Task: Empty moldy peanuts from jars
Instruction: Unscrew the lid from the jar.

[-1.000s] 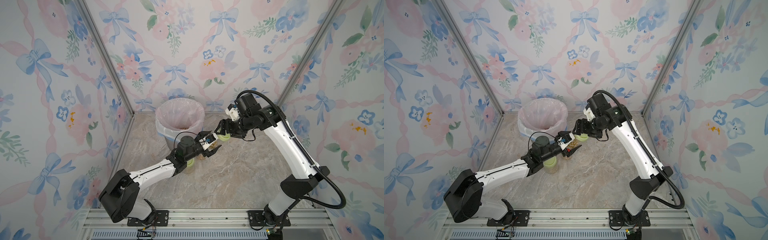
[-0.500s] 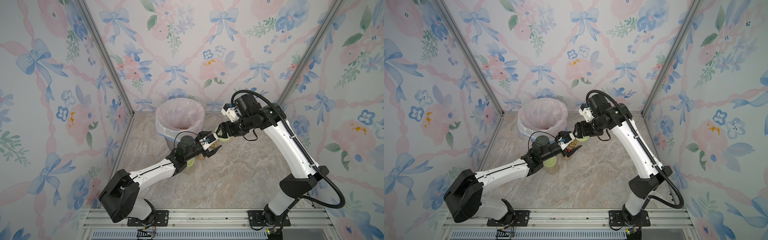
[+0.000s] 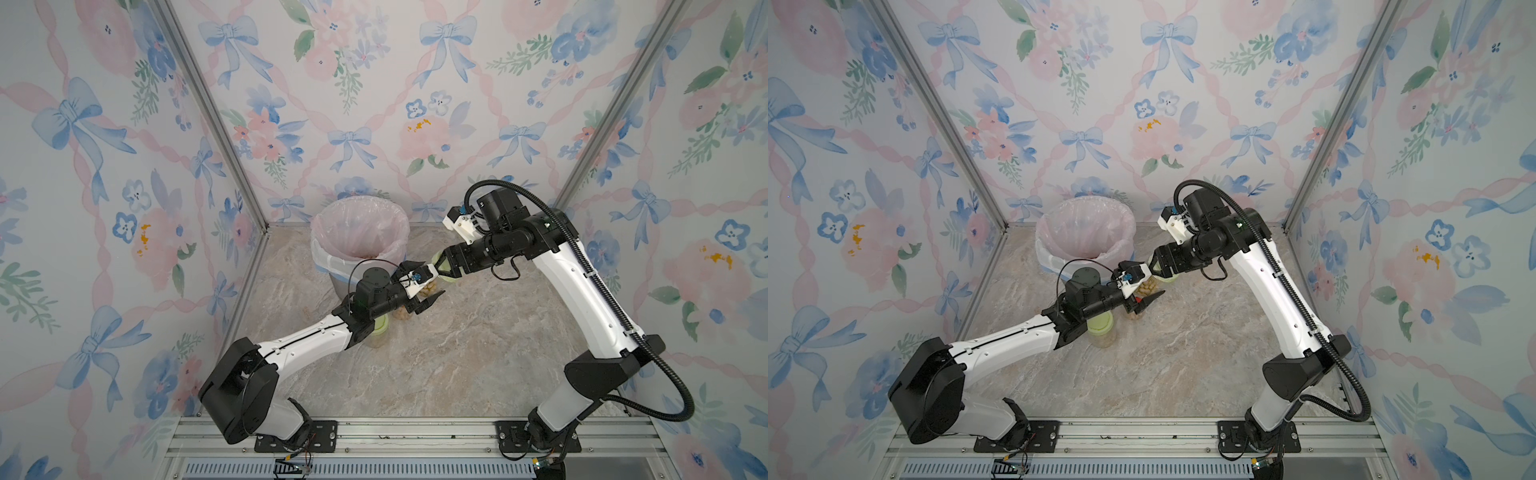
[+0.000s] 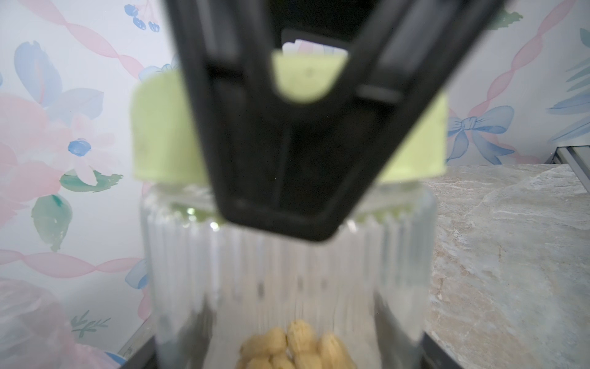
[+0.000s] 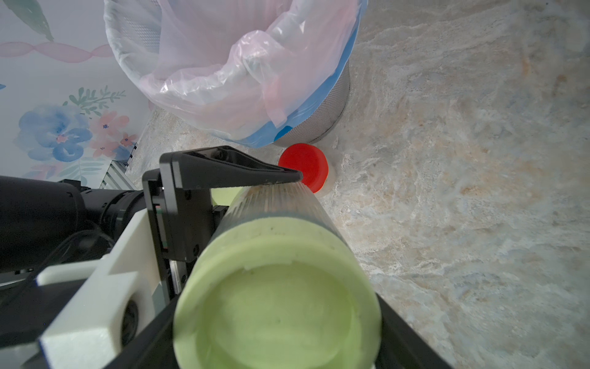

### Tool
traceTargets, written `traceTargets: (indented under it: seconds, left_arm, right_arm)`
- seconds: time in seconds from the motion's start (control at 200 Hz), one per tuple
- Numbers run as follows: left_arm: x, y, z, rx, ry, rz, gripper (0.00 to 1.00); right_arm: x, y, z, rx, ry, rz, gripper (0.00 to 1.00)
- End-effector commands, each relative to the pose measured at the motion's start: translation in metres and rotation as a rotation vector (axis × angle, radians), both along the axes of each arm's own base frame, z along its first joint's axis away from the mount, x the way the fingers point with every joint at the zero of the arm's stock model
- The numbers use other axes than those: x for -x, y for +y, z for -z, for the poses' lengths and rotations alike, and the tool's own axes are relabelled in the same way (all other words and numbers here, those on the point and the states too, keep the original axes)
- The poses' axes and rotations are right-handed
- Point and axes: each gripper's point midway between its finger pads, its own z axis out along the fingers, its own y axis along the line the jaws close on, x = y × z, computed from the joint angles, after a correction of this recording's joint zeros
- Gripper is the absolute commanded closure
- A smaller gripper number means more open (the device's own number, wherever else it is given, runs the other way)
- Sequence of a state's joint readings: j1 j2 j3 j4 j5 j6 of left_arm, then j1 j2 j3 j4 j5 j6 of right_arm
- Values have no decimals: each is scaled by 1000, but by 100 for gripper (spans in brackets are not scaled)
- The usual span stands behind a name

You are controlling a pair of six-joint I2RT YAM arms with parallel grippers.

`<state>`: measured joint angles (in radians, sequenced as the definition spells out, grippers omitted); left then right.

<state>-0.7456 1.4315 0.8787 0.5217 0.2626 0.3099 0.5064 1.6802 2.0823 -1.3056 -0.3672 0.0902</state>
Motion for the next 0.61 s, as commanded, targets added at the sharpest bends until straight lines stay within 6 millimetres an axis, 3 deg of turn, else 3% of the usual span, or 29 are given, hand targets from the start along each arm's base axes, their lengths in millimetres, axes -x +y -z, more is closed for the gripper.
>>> traceTargets:
  seconds: [0.0, 0.115, 0.14, 0.31, 0.6]
  left_arm:
    - [29, -22, -2, -9, 13, 180, 97]
    - [30, -24, 1, -23, 30, 193, 97]
    - [30, -25, 2, -28, 34, 197, 97]
    - [30, -26, 7, -47, 42, 203, 98]
    - [33, -27, 7, -55, 49, 219, 99]
  right_arm:
    - [-24, 8, -37, -69, -220, -55, 23]
    - [-27, 9, -36, -64, -243, -70, 23]
    - [-22, 5, -47, -76, -272, -66, 23]
    - [-11, 8, -54, -95, -324, -143, 24]
    - [-4, 4, -47, -120, -311, -220, 25]
